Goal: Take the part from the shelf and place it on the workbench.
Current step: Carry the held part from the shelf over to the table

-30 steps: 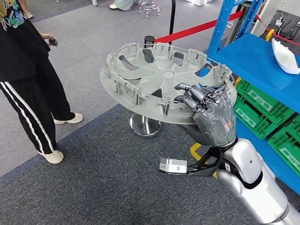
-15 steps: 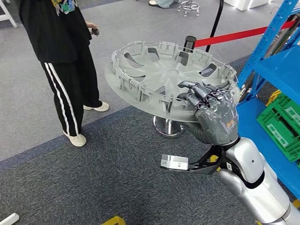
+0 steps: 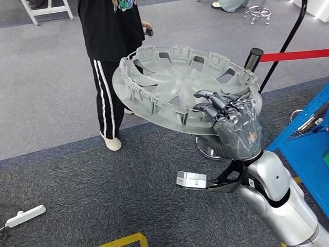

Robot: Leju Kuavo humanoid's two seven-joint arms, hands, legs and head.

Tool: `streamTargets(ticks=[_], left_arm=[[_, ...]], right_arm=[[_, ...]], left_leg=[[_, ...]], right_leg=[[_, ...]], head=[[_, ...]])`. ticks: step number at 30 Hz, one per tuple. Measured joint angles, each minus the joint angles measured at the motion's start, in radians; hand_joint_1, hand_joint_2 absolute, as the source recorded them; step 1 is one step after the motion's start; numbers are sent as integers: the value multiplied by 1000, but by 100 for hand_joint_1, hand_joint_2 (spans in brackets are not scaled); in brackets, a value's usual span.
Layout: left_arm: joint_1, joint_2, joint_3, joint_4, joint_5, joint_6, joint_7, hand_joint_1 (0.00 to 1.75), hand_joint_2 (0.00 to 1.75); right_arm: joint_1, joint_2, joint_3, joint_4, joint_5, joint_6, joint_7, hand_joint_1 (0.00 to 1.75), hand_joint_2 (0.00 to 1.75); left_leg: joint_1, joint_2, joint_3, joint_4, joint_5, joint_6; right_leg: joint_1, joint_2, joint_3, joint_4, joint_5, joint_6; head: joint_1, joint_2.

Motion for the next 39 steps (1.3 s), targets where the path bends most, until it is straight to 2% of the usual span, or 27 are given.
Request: streamTargets(ticks=[1, 2, 3, 5, 6, 7, 8, 9, 10, 12, 14, 16, 18, 20, 22, 23, 24, 25, 27, 29, 31, 32, 34, 35, 36, 38, 39], left_arm=[[2, 0, 0, 0, 0, -1, 0, 0, 0], [4, 0, 0, 0, 0, -1, 1, 0, 0], [5, 0, 0, 0, 0, -2, 2, 0, 0], [3, 0, 0, 0, 0, -3, 3, 0, 0], [2, 0, 0, 0, 0, -5, 3, 0, 0], [1, -1, 0, 0, 0, -7, 4, 0, 0], [1, -1, 0, 0, -1, -9, 5, 0, 0], [1, -1, 0, 0, -1, -11, 6, 0, 0], [2, -1, 0, 0, -1, -12, 7, 0, 0], [2, -1, 0, 0, -2, -15, 10, 0, 0], [0, -1, 0, 0, -4, -16, 11, 0, 0], [0, 0, 0, 0, -6, -16, 12, 0, 0], [2, 1, 0, 0, -7, -16, 12, 0, 0], [1, 2, 0, 0, -9, -16, 12, 0, 0], [-1, 2, 0, 0, -10, -16, 12, 0, 0], [-1, 2, 0, 0, -10, -17, 12, 0, 0], [-1, 2, 0, 0, -10, -17, 12, 0, 0], [-1, 3, 0, 0, -10, -17, 12, 0, 0], [-1, 4, 0, 0, -10, -17, 12, 0, 0], [0, 5, 0, 0, -10, -18, 12, 0, 0], [4, 5, 1, 0, -11, -19, 12, 0, 0], [7, 5, 1, 0, -12, -20, 13, 0, 0], [9, 5, 2, 0, -13, -20, 13, 0, 0], [7, 5, 3, 0, -13, -21, 13, 0, 0], [4, 5, 2, 0, -13, -21, 13, 0, 0], [0, 3, 2, 0, -13, -22, 13, 0, 0], [-1, 3, 2, 0, -13, -22, 13, 0, 0]], right_arm=[[-1, 0, 0, 0, 0, 2, 1, 175, 175], [-1, 0, 0, 0, 0, 4, 2, 175, 175], [-2, 0, 0, 0, 0, 6, 4, 175, 175], [-2, -1, 0, 0, 0, 8, 6, 175, 175], [-2, -1, 0, 0, 0, 8, 5, 175, 175], [-2, -1, 0, 0, 0, 9, 5, 175, 175], [-1, -1, 0, 0, -1, 10, 5, 175, 175], [-1, -1, 0, 0, -1, 11, 5, 175, 175], [-1, -1, 0, 0, -1, 12, 5, 175, 175], [-1, -1, 0, 0, -2, 14, 5, 175, 175], [-2, -2, 1, 0, -1, 16, 5, 175, 175], [-2, -2, 2, 0, -1, 19, 5, 175, 175], [-1, -2, 4, 0, -1, 23, 5, 175, 175], [1, -2, 5, 1, -1, 24, 5, 175, 175], [5, -2, 6, 1, -1, 24, 5, 175, 175], [7, -2, 8, 1, 0, 24, 5, 175, 175], [8, -2, 9, 1, -1, 25, 5, 175, 175], [8, -2, 10, 1, -1, 25, 5, 175, 175], [9, -2, 10, 1, 0, 26, 5, 175, 175], [11, -2, 11, 1, 1, 28, 5, 175, 175], [14, -2, 13, 1, 3, 31, 6, 175, 175], [15, -3, 14, 2, 4, 32, 7, 175, 175], [19, -4, 16, 2, 5, 35, 10, 175, 175], [21, -5, 16, 3, 5, 36, 11, 175, 175], [24, -5, 16, 3, 5, 37, 12, 175, 175], [27, -5, 19, 5, 5, 38, 12, 175, 175], [27, -5, 21, 6, 5, 40, 12, 175, 175]], left_leg=[[4, -8, -3, -2, 3, -7], [3, 3, -8, 3, -1, -12], [1, 28, -20, 26, -17, -15], [-6, 99, -73, 134, -76, -18], [-6, 120, -107, 204, -107, -19], [-6, 129, -132, 259, -125, -19], [-6, 133, -142, 282, -126, -17], [-7, 136, -129, 264, -110, -15], [-9, 144, -97, 210, -81, -11], [-19, 188, -15, 70, -33, -1], [-29, 212, 20, 2, -20, 10], [-30, 189, 18, -4, -17, 21], [-24, 166, 19, -10, -12, 32], [-20, 143, 20, -12, -9, 40], [-19, 117, 19, -12, -9, 43], [-19, 103, 19, -11, -8, 43], [-18, 88, 19, -11, -8, 42], [-16, 73, 19, -9, -7, 40], [-14, 45, 16, -3, -7, 31], [-12, 20, 5, 1, -2, 18], [-7, -3, -4, -3, 8, 4], [-7, 2, -7, -3, 8, -1], [-11, 57, -31, 43, -22, -8], [-13, 95, -58, 98, -54, -9], [-14, 119, -92, 170, -89, -10], [-14, 132, -144, 283, -130, -9], [-15, 133, -145, 291, -124, -7]], right_leg=[[1, -12, -1, 0, 3, -6], [2, -24, 1, -3, 5, -13], [3, -38, 3, -7, 8, -20], [8, -66, 5, -12, 10, -31], [12, -81, 5, -12, 10, -34], [15, -95, 4, -12, 9, -35], [18, -110, 5, -12, 9, -36], [20, -124, 5, -12, 8, -37], [21, -137, 6, -12, 7, -37], [26, -161, 8, -10, 4, -33], [31, -181, 10, -9, 0, -25], [31, -200, 14, -12, -3, -16], [27, -170, 6, 12, -23, -6], [23, -109, -41, 116, -80, 1], [22, -83, -106, 251, -134, 3], [21, -80, -124, 283, -138, 4], [20, -78, -123, 273, -120, 5], [17, -72, -102, 223, -86, 6], [5, -28, -36, 81, -24, 12], [-1, 9, 1, 9, -7, 10], [3, -3, 4, 6, -7, -4], [5, -15, 3, 5, -4, -11], [7, -42, 4, 1, 1, -27], [9, -56, 4, 0, 2, -33], [13, -71, 3, 0, 2, -37], [18, -102, 1, 0, 1, -40], [20, -117, 1, 0, 0, -40]], head=[[0, 0], [-2, 0], [-5, 0], [-10, 0], [-11, 0], [-11, 0], [-11, 0], [-11, 0], [-11, 0], [-11, 0], [-9, 0], [-8, 0], [-7, 0], [-3, 0], [0, 0], [0, 0], [0, 0], [0, 0], [0, 0], [-1, 0], [-2, 0], [-2, 0], [-7, 0], [-10, 0], [-12, 0], [-12, 0], [-12, 0]])
